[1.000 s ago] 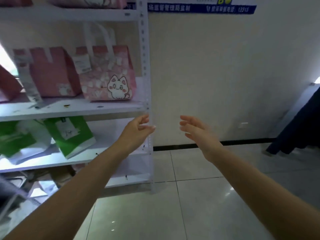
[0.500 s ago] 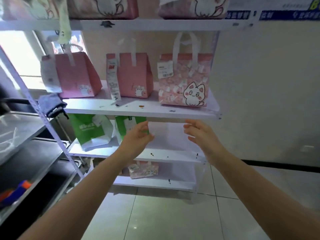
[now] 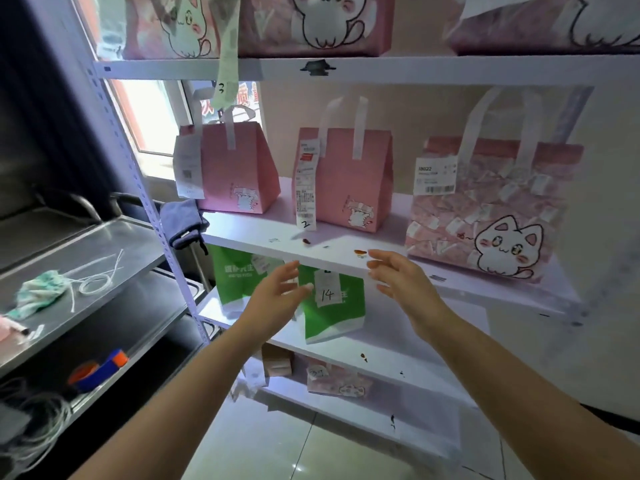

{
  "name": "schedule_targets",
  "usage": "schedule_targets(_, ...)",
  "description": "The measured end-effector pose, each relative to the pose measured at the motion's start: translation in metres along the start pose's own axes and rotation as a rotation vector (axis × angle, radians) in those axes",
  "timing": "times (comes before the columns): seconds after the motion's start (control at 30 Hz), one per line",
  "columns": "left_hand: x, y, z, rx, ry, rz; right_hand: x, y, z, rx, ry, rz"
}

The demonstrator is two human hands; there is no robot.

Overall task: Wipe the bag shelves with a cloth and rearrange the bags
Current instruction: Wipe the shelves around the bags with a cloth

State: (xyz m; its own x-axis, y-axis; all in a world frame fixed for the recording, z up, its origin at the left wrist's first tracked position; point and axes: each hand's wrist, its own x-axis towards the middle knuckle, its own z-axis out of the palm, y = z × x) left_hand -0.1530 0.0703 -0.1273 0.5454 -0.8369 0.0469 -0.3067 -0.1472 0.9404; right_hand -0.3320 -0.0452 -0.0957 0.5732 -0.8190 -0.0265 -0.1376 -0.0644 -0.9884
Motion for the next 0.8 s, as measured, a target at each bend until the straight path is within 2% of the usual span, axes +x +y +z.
schedule_targets(0.5,0.086,-0.044,-0.083,0.065,0.183,-0.046,0.123,0.001,0.067,-0.064,-0.127,0.017)
schedule_targets(0.8,0.141,-0.088,-0.183,0.144,0.194,-0.047,0.185,-0.002,0.157,-0.028,-0.114,0.017)
